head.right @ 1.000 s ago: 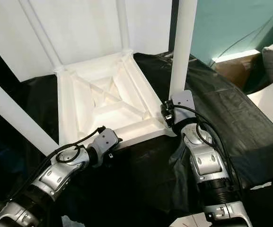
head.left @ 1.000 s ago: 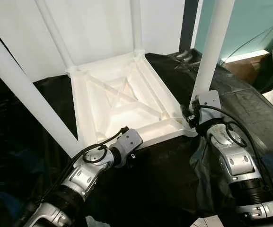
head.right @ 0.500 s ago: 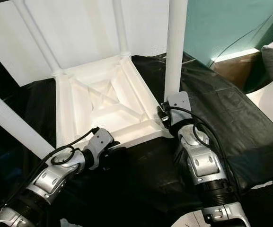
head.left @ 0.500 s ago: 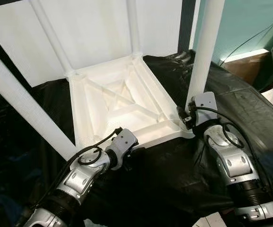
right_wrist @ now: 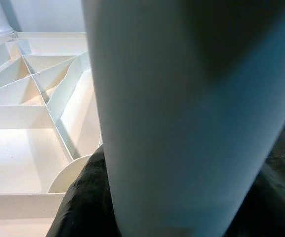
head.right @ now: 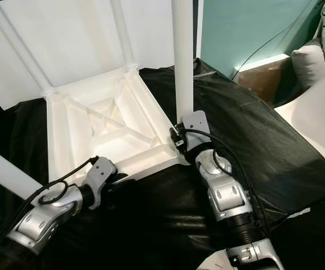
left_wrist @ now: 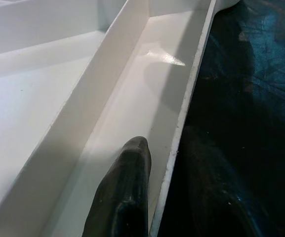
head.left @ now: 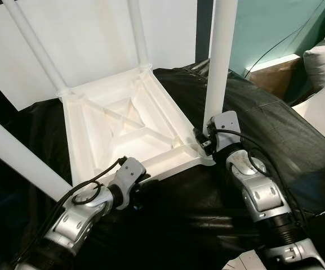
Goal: Building children table
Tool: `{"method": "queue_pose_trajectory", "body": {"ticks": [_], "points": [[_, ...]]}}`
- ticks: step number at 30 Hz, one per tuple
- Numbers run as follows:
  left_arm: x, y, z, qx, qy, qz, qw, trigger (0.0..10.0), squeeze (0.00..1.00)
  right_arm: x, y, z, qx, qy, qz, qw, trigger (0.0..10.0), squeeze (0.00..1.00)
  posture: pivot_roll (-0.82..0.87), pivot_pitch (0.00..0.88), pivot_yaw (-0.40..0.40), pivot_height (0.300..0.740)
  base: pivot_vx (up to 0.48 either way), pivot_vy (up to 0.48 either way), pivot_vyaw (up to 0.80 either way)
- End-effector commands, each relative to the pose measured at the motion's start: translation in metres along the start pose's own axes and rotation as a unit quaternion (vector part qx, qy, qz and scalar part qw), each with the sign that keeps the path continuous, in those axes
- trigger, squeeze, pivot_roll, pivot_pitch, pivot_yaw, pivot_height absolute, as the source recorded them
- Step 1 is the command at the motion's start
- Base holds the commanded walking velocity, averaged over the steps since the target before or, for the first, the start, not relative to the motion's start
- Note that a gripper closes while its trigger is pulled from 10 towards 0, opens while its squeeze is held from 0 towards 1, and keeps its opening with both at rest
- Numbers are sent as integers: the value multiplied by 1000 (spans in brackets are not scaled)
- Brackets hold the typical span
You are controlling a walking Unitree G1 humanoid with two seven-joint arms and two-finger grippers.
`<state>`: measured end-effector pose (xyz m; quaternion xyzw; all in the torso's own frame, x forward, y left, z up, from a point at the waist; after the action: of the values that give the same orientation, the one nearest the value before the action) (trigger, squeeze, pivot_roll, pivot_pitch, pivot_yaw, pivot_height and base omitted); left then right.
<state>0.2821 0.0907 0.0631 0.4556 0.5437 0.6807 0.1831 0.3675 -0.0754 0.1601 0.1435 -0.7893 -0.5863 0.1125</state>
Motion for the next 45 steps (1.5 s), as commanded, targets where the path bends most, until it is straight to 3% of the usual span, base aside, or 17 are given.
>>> {"method": "queue_pose_trajectory", "body": {"ticks": [1,4,7,8,9,13,16,17,18,19,25,27,30,37,41,42,45], "points": [[5,-40,-52,54,-162,61,983,0,0,0,-19,45,-7,72,36,997,0,0,-61,61,44,740,0,0,0],[19,-58,-53,82,-140,76,984,0,0,2,-25,57,-13,89,43,995,0,0,-52,60,38,740,0,0,0],[19,-58,-51,70,-129,74,986,0,0,0,-24,56,-9,90,42,995,0,0,-52,60,38,740,0,0,0],[15,-56,-46,57,-113,68,990,9059,0,-1,-23,54,-8,89,41,995,0,0,-52,60,38,740,0,0,0],[8,-48,-39,37,-90,46,994,10000,0,-2,-22,53,-6,88,40,995,0,0,-51,57,34,740,0,0,0],[-4,-25,-28,27,-63,-7,998,10000,0,-3,-21,50,-3,85,37,996,0,0,-52,55,33,740,0,0,0],[-7,-9,-24,35,-56,-41,997,10000,0,-2,-22,50,-2,85,37,996,667,0,-64,51,34,740,0,0,0],[-7,2,-21,46,-52,-67,995,10000,0,-1,-22,50,0,85,37,996,4157,0,-64,51,34,740,0,0,0],[-7,2,-21,46,-52,-67,995,10000,0,-1,-22,50,0,85,37,996,4157,0,-64,51,34,740,0,0,0],[-6,19,-17,63,-45,-110,991,10000,0,1,-24,51,2,85,38,996,10000,0,-75,48,37,740,0,0,0],[-4,40,-7,80,-21,-168,982,10000,0,1,-26,49,2,73,43,996,10000,0,-84,44,35,740,0,0,0],[-4,40,-7,80,-21,-168,982,10000,0,1,-26,49,2,73,43,996,10000,0,-84,44,35,740,0,0,0],[-5,56,2,106,10,-216,970,10000,0,2,-29,44,-7,50,49,998,10000,0,-83,39,34,740,0,0,0],[0,81,0,125,17,-286,950,10000,0,9,-39,47,-29,40,60,997,10000,0,-76,34,40,740,0,0,0],[1,83,-1,128,9,-291,948,10000,0,9,-39,43,-31,33,60,997,10000,0,-77,33,42,740,0,0,0],[1,84,-2,125,5,-292,948,10000,208,8,-38,42,-30,33,58,997,10000,0,-77,35,45,740,0,0,0],[0,85,-2,123,4,-292,949,10000,176,8,-38,42,-30,34,57,997,10000,0,-77,36,45,740,0,0,0]]}}
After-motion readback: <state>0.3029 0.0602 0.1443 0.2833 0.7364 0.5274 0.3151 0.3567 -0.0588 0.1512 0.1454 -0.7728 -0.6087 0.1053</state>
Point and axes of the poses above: a point about 5 cm out from each wrist's last joint towards the gripper, its own x axis pointing back from the gripper into the wrist, its own y axis along the axis of the wrist's last joint, z = x × y, the point moved 6 cm from there along -x, pointing out of the wrist towards the gripper, and after that the axes turned 2 degrees about x, right-handed, at the moved point
